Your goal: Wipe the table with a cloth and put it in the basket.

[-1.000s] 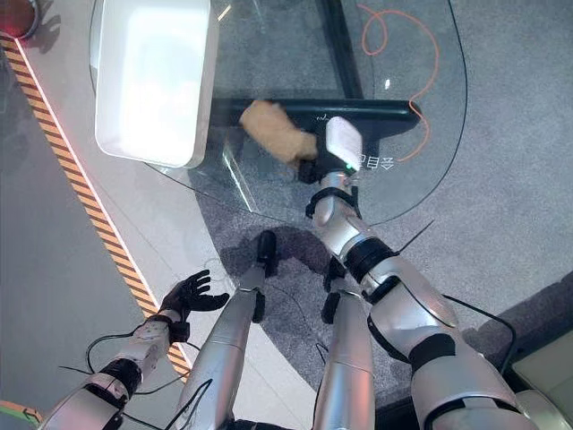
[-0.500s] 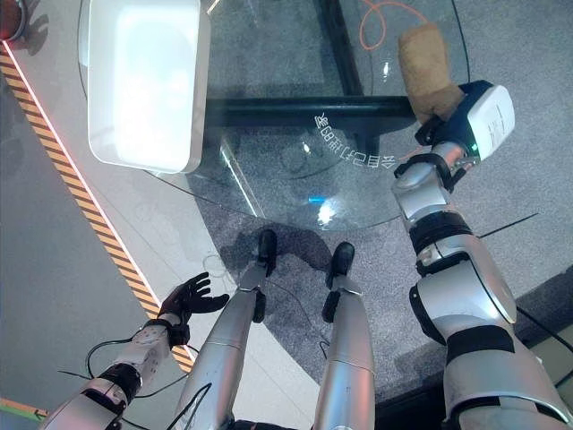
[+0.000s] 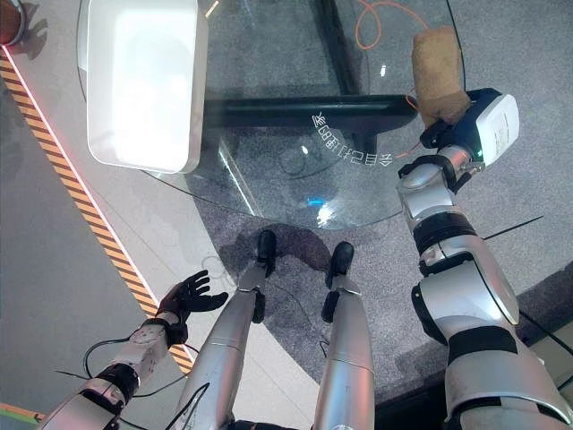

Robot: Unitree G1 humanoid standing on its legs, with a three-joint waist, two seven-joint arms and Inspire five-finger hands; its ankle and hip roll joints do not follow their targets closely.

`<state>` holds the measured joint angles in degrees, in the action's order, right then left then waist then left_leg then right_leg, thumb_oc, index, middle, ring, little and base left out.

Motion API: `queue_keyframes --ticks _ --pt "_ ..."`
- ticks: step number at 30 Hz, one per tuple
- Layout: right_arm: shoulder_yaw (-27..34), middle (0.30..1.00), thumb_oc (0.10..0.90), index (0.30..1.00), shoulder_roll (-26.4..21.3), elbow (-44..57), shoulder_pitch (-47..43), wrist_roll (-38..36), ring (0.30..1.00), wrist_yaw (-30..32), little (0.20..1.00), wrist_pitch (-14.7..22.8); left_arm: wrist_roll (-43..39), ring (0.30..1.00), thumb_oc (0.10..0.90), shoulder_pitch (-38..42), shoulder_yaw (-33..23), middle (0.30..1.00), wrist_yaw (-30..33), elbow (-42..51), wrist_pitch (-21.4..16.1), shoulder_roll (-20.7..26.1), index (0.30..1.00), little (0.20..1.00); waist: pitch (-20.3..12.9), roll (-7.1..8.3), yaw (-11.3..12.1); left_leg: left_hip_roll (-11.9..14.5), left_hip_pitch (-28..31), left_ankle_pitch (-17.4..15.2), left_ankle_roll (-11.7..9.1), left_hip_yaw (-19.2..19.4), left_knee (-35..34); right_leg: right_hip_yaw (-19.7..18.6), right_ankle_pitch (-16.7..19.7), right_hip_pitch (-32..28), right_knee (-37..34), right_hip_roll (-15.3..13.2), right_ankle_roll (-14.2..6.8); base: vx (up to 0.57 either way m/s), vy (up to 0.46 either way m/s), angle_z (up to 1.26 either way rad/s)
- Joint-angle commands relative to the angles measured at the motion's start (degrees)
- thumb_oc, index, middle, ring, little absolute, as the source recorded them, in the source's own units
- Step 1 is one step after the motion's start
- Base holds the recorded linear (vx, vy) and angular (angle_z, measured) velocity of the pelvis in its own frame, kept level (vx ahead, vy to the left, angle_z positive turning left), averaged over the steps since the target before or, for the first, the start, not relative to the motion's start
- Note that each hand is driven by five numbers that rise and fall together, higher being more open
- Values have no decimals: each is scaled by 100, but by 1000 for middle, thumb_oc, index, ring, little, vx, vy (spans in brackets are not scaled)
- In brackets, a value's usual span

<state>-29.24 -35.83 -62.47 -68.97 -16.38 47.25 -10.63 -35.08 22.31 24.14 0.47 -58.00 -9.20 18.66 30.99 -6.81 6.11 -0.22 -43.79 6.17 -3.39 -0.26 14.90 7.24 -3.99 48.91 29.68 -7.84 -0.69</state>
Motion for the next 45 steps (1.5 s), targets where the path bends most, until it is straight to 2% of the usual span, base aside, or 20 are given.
queue_keyframes --ticks 1,2,3,9,10,14,20,30,34,42,45 --pt "-340 300 100 300 -604 411 -562 511 300 78 200 479 -100 900 800 -298 2 900 -80 -171 -65 122 900 900 -119 -206 -15 -236 102 -721 185 287 460 362 -156 -191 -223 218 -53 0 0 0" --pt "-396 300 100 300 -562 522 -559 514 300 1 200 524 -76 900 800 -314 -14 900 -79 -161 -71 118 900 900 -119 -206 -7 -245 103 -720 184 279 459 366 -160 -191 -222 223 -49 0 0 0" --pt "-410 300 100 300 -550 584 -601 525 300 -91 200 589 -58 900 800 -273 -48 900 -74 -146 -72 124 900 900 -119 -209 -4 -242 -39 -539 214 297 417 427 28 -78 -304 221 3 -72 -3 -1" --pt "-898 300 100 300 -243 1681 -426 1058 300 -901 200 427 28 900 800 -231 -141 900 -61 -118 -51 111 900 900 -119 -152 2 -255 -15 -509 196 301 381 471 16 -120 -332 231 10 -12 -1 0" --pt "-1016 300 100 300 -134 1936 -331 1193 300 -1270 200 509 64 900 800 -221 -167 900 -67 -139 -84 80 900 900 -119 -145 -1 -256 -11 -504 192 310 374 480 -1 -130 -339 233 18 0 0 0" --pt "-1282 300 100 300 125 2502 -97 1655 300 -1939 200 500 83 900 800 -167 -210 900 -81 -194 -112 42 900 900 -119 -141 -18 -271 0 -489 183 324 358 494 -36 -145 -348 234 24 0 0 0" --pt "-1597 300 100 300 528 3066 381 1828 300 -2713 200 527 158 900 800 -128 -285 900 -70 -304 -156 1 900 900 -119 -109 -49 -260 29 -458 163 360 327 483 -66 -177 -360 248 28 0 0 0" --pt "-1873 300 100 300 928 3340 982 1991 300 -3360 200 500 233 900 800 -69 -319 900 44 -279 -106 -83 900 900 -119 -46 -99 -251 37 -438 128 390 304 464 -59 -205 -411 267 16 0 0 0" --pt "-1998 300 100 300 990 3377 1149 1991 300 -3743 200 510 251 900 800 -29 -325 900 67 -285 -89 -101 900 900 -119 -26 -117 -247 31 -430 121 405 293 469 -54 -203 -432 267 12 0 0 0" --pt "-2180 300 100 300 1018 3725 1292 1928 300 -4496 200 778 284 900 800 7 -340 900 79 -277 -41 -78 900 900 -119 21 -140 -237 4 -411 104 410 328 467 -30 -171 -416 261 7 0 0 0" --pt "-2242 300 100 300 1002 3798 1280 1922 300 -4490 200 735 253 900 800 58 -350 900 89 -285 3 -64 900 900 -119 31 -149 -235 7 -407 100 414 337 459 -24 -165 -410 257 0 0 0 0"
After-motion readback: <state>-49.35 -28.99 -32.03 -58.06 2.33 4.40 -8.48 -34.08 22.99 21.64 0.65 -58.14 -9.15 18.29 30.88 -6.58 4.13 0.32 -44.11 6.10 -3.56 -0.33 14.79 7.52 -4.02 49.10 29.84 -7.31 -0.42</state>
